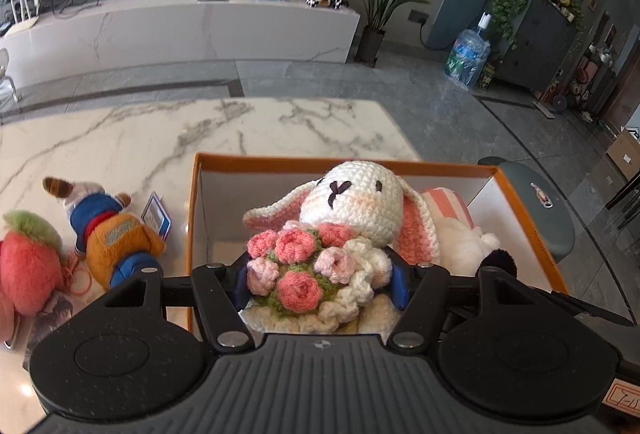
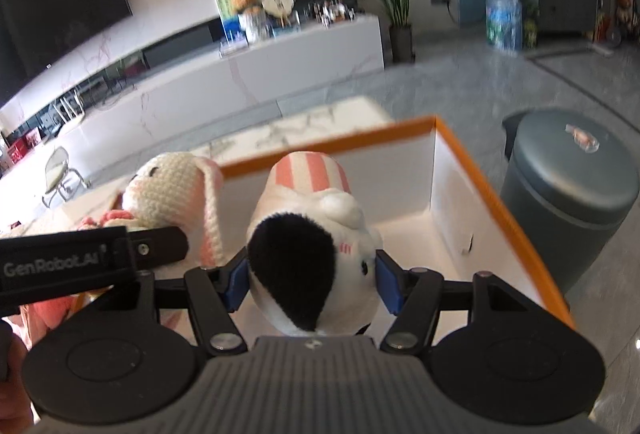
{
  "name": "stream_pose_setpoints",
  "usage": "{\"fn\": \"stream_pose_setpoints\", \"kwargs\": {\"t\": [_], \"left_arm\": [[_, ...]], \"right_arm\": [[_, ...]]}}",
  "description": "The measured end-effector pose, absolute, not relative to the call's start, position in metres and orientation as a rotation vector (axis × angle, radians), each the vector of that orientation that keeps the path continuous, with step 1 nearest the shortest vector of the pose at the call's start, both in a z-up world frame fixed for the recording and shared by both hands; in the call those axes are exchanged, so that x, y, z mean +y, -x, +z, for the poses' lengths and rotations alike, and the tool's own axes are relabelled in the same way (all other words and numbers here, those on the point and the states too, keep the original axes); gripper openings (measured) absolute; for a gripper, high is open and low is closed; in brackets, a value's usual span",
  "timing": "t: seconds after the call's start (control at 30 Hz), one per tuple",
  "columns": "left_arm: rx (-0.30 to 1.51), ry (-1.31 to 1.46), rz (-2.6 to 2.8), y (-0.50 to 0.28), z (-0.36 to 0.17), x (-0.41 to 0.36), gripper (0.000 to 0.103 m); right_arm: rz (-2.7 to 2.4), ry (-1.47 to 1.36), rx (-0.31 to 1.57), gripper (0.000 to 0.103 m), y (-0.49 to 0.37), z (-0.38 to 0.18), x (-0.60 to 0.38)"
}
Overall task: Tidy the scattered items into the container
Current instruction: 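Lift and carry both held plush toys over the orange box, then lower the crochet bunny into the box and open the left gripper while the right releases its plush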
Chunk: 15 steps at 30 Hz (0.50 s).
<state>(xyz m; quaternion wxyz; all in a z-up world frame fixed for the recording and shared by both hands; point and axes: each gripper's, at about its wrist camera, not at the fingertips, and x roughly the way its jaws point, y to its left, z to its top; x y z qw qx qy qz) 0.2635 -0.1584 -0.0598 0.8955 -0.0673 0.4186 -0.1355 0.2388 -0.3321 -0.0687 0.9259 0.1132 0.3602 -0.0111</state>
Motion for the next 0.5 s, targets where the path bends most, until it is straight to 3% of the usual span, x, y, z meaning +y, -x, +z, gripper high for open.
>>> {"fn": "stream_pose_setpoints", "kwargs": {"t": [0.5], "left_arm": [[0.858,0.018,-0.231,-0.272,-0.073,-0.175,0.075]], "right_arm": [[0.040,-0.229,0.833,0.065,-0.255,-0.090,-0.332]]}}
